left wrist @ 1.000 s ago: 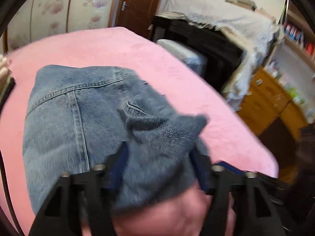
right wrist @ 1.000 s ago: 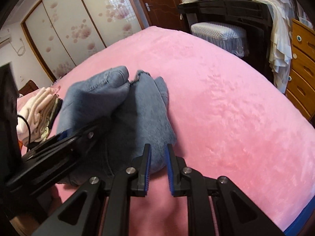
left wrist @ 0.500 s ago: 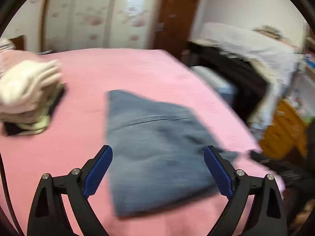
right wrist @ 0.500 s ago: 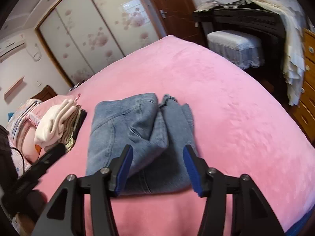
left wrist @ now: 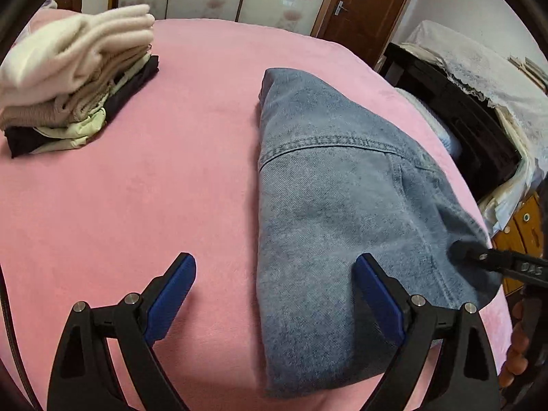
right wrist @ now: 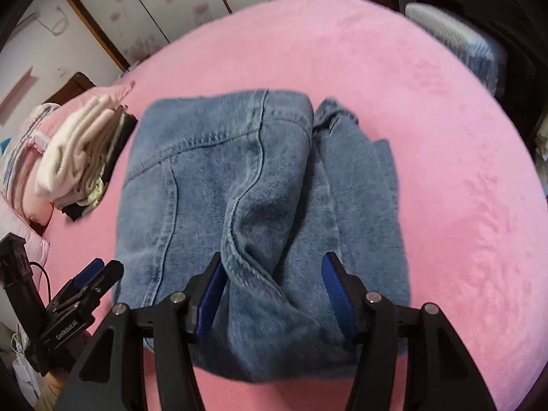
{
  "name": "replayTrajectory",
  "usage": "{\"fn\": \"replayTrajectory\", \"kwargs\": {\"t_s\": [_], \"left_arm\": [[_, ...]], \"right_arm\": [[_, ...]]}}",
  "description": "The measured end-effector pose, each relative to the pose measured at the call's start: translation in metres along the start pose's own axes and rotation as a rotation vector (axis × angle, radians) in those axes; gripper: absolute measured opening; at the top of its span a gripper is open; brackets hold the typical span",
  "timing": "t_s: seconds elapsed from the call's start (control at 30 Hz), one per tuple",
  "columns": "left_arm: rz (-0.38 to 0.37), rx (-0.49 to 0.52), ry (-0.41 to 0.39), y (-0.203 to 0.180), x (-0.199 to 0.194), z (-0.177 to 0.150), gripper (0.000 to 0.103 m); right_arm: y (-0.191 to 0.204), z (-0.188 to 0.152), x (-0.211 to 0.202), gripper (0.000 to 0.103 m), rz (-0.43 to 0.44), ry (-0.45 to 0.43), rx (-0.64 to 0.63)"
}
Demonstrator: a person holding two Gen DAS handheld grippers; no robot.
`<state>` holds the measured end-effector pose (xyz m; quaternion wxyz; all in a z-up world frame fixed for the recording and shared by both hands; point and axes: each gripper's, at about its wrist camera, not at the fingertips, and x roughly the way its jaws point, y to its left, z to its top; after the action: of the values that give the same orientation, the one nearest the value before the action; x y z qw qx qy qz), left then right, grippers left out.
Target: Fold large clothes
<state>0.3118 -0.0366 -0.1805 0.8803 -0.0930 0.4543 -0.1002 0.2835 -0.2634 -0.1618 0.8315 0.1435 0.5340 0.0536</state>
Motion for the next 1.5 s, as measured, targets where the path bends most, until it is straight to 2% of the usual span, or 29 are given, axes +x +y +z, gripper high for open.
{"fn": "replayTrajectory", "kwargs": {"t_s": [0.03,0.1,0.17,0.3,0.37,0.43,0.53,0.6,0.7,0.8,0.9,1.03,1.1,1.33,1.5], "left_arm": [[0.001,0.002,0.004,-0.001,0.002,0.001,0.093],[-0.001,0.009,0.007,-0.003,0.005,0.002,0.093],[-0.003,0.023,0.003,-0.01,0.002,0.003,0.093],[-0.026,0.062,-0.031,-0.027,-0.008,0.005,0.093],[-0.046,0.089,-0.034,-0.038,-0.01,0.005,0.093],[-0.046,0.117,-0.026,-0.047,-0.006,0.001,0.093],[-0.032,0.148,0.009,-0.06,0.006,-0.008,0.094],[-0.019,0.16,0.014,-0.065,0.014,-0.014,0.096],[0.006,0.174,0.004,-0.07,0.021,-0.019,0.1],[0.021,0.179,0.003,-0.07,0.022,-0.018,0.102],[0.022,0.174,0.004,-0.068,0.019,-0.016,0.102],[0.018,0.175,0.016,-0.067,0.015,-0.013,0.102],[0.016,0.184,0.028,-0.068,0.011,-0.012,0.102],[0.054,0.235,0.069,-0.076,-0.01,-0.008,0.102],[0.067,0.261,0.007,-0.077,-0.036,0.016,0.102]], "right_arm": [[0.0,0.001,0.002,0.033,-0.003,-0.001,-0.002],[0.0,0.0,-0.001,0.021,0.053,-0.004,0.005],[0.006,-0.001,-0.016,0.014,0.051,-0.051,-0.026],[0.02,-0.015,-0.065,0.009,-0.002,-0.22,-0.109],[0.011,-0.028,-0.085,0.009,-0.022,-0.291,-0.092],[-0.004,-0.038,-0.083,0.009,-0.033,-0.285,-0.058],[-0.029,-0.056,-0.057,0.009,-0.074,-0.235,-0.003],[-0.047,-0.07,-0.035,0.01,-0.071,-0.216,0.047],[-0.055,-0.082,-0.014,0.011,-0.077,-0.24,0.077],[-0.051,-0.088,-0.011,0.011,-0.094,-0.268,0.098],[-0.04,-0.086,-0.015,0.014,-0.136,-0.271,0.056],[-0.03,-0.079,-0.03,0.026,-0.178,-0.25,-0.002],[-0.03,-0.076,-0.042,0.029,-0.184,-0.253,-0.006],[-0.023,-0.071,-0.079,0.029,-0.166,-0.3,0.009],[0.0,-0.054,-0.095,0.029,-0.16,-0.358,-0.045]]}}
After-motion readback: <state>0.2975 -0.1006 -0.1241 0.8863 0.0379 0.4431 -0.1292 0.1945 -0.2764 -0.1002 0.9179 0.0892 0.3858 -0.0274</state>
